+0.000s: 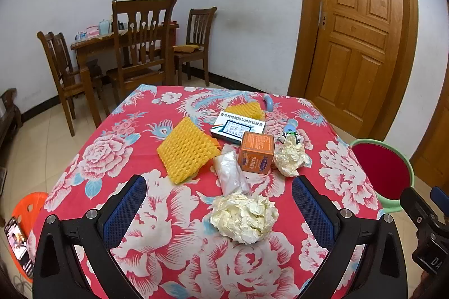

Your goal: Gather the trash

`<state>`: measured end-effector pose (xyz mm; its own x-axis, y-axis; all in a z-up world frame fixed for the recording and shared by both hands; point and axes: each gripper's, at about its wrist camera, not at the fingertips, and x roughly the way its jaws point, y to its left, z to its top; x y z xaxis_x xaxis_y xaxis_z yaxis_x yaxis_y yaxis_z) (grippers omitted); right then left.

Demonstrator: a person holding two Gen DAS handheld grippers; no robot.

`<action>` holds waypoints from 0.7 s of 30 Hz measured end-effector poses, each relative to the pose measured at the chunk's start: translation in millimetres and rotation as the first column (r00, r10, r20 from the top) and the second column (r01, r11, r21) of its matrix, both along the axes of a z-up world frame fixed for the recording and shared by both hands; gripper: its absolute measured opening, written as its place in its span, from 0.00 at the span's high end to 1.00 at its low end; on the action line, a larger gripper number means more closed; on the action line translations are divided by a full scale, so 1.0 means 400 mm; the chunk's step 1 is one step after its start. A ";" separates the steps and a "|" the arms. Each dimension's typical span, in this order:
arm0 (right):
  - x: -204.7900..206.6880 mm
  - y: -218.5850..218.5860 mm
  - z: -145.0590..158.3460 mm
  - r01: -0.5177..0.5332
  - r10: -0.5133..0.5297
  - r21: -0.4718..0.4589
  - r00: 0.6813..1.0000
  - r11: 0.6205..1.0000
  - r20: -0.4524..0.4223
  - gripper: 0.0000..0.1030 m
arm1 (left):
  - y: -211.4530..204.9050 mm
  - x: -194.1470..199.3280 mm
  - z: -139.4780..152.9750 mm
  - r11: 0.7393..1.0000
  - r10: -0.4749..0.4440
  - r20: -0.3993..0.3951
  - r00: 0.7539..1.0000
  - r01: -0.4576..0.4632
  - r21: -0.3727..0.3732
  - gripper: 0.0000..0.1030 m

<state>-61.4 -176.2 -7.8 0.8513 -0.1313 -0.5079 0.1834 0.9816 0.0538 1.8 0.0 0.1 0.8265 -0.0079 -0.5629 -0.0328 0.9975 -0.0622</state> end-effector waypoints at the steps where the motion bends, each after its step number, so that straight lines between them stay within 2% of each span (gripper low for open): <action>1: 0.000 -0.001 0.001 0.000 0.000 0.000 1.000 1.000 0.000 0.02 | 0.001 0.000 0.000 1.000 0.000 0.000 1.000 0.000 0.000 0.00; 21: -0.001 -0.003 0.003 0.001 -0.001 -0.002 1.000 1.000 -0.002 0.02 | 0.003 -0.001 -0.001 1.000 0.000 0.001 1.000 0.000 -0.002 0.00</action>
